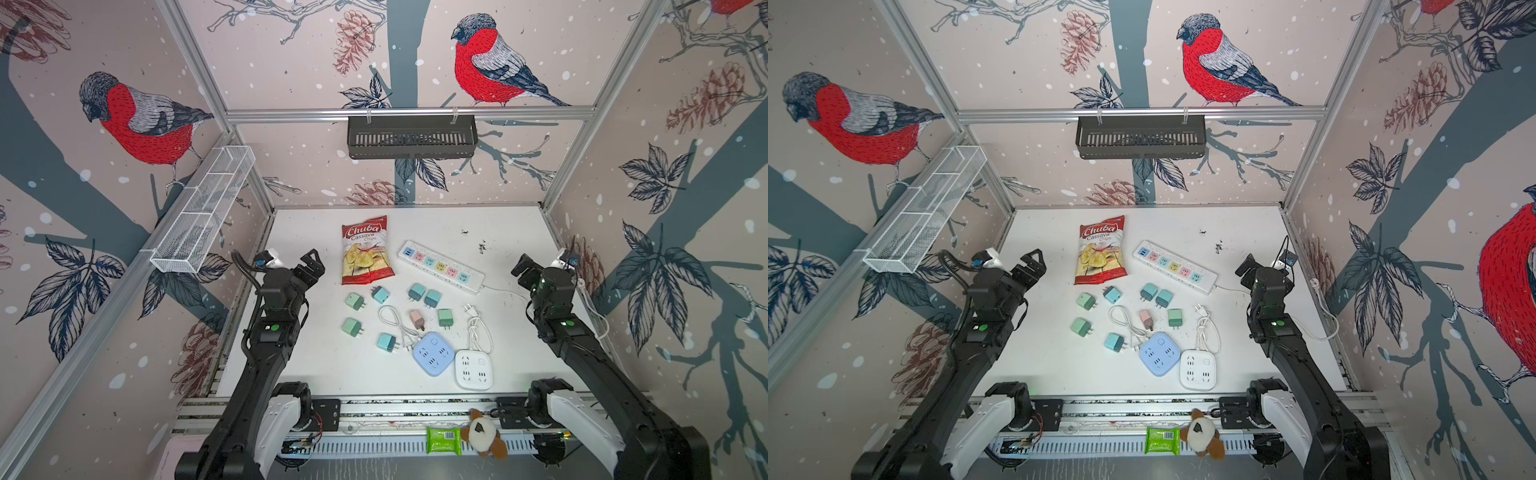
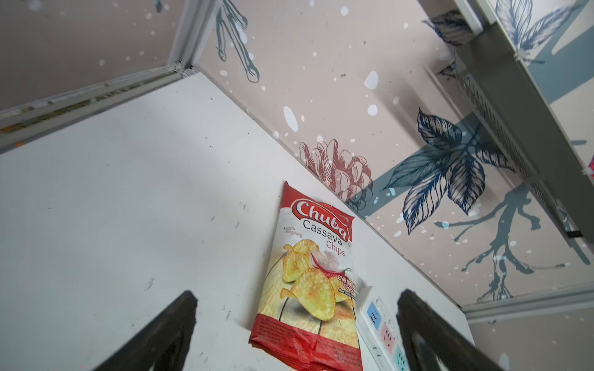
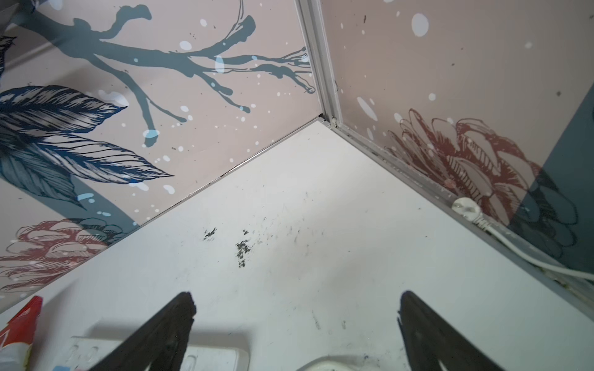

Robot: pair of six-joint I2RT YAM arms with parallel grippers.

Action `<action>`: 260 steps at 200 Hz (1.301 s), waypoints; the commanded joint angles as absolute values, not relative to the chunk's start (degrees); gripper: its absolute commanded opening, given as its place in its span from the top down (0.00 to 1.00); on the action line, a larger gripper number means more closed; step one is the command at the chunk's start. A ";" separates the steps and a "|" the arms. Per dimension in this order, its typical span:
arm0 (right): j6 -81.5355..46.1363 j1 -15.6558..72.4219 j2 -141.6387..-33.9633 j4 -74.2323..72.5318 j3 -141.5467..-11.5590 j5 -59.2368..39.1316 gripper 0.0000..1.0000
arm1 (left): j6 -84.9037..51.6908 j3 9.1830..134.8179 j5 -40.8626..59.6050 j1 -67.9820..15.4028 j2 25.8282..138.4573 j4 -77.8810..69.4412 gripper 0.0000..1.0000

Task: Insert the plug
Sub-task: 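Raise both arms and move the grippers toward the chargers and power strip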

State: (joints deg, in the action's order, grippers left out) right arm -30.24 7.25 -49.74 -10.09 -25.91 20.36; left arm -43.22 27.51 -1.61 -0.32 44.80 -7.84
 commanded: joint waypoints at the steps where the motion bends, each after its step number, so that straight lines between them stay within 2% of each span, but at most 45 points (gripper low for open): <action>1: -30.82 11.11 -45.50 -7.74 -22.64 22.86 0.00 | -43.93 21.69 4.12 -0.14 38.71 -14.04 0.03; 25: -33.22 12.90 -40.94 -5.86 -19.34 27.37 0.00 | -42.61 18.45 2.77 -0.04 35.08 -14.71 0.03; 39: -34.52 12.87 -40.32 -13.14 -12.58 27.26 0.00 | -42.59 14.35 4.64 0.12 36.15 -22.22 0.04; 50: -32.34 13.10 -39.83 -14.27 -12.70 23.07 0.05 | -42.38 13.73 7.56 0.17 37.58 -25.61 0.13; 65: -32.78 15.59 -38.83 -12.99 -12.63 27.30 0.03 | -41.17 16.89 9.24 -0.38 38.99 -22.60 0.22; 83: -31.80 16.54 -37.84 -14.19 -11.93 26.27 0.02 | -39.09 19.22 8.87 -2.71 39.48 -20.85 0.29; 107: -32.04 17.52 -38.17 -14.05 -12.02 27.55 0.02 | -37.28 18.41 6.50 -7.56 40.58 -24.06 0.30; 142: -31.95 18.40 -42.46 -13.85 -14.01 28.01 0.12 | -34.25 21.27 3.29 -14.04 46.73 -24.26 0.35; 159: -36.12 19.11 -45.01 -5.79 -18.40 27.39 0.13 | -32.11 22.96 1.29 -17.40 49.89 -24.31 0.37; 171: -40.02 19.55 -46.60 -0.50 -21.33 22.62 0.16 | -30.75 24.26 -0.12 -19.41 51.45 -23.52 0.38; 191: -41.94 23.59 -48.85 1.73 -25.12 17.30 0.20 | -30.29 24.94 0.36 -20.08 53.14 -23.78 0.38; 217: -44.90 32.30 -52.58 11.66 -31.70 24.00 0.20 | -30.41 25.10 2.21 -20.15 54.80 -24.71 0.37; 260: -45.27 35.92 -59.88 13.55 -34.60 17.99 0.20 | -29.78 26.53 3.92 -20.47 56.49 -24.14 0.36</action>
